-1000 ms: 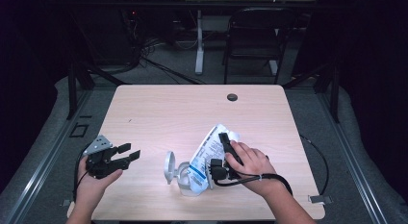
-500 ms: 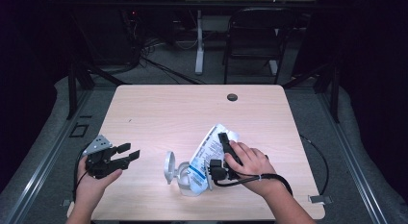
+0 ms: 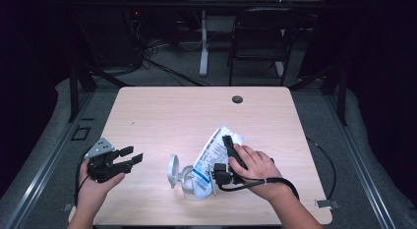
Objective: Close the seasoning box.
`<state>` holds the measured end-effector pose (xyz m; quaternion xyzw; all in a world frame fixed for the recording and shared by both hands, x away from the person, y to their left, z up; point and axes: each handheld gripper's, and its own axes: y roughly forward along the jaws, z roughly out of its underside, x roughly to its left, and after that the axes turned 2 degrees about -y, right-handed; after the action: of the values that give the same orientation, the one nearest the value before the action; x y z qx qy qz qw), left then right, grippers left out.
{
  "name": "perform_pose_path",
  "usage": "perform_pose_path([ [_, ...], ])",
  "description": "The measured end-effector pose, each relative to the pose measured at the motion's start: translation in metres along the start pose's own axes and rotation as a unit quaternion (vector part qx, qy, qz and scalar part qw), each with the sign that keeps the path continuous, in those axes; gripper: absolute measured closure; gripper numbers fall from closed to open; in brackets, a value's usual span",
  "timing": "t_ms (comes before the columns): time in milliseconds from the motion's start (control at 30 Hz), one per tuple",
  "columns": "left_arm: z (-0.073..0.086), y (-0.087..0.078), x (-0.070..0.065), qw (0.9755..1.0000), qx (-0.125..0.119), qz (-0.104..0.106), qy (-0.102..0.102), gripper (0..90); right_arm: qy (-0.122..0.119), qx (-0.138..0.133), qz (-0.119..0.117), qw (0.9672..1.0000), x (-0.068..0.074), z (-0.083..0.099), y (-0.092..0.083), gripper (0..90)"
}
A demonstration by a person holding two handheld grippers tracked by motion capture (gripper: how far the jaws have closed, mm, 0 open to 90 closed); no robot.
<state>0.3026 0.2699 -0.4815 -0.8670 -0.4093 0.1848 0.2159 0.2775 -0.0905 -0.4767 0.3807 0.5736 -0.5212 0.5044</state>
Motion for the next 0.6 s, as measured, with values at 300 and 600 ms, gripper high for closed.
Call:
perform_pose_path([
  [300,0.0002,-0.0002,0.0005,1.0000,0.000,0.000,0.000,49.7,-0.003,-0.001,0.004,1.0000,-0.0007,0.0006,-0.0004,69.0],
  [600,0.0001,-0.0003,0.0006,1.0000,0.001,-0.001,0.000,49.6,-0.011,-0.003,0.007,0.9999,-0.0004,0.0006,-0.0005,69.0],
])
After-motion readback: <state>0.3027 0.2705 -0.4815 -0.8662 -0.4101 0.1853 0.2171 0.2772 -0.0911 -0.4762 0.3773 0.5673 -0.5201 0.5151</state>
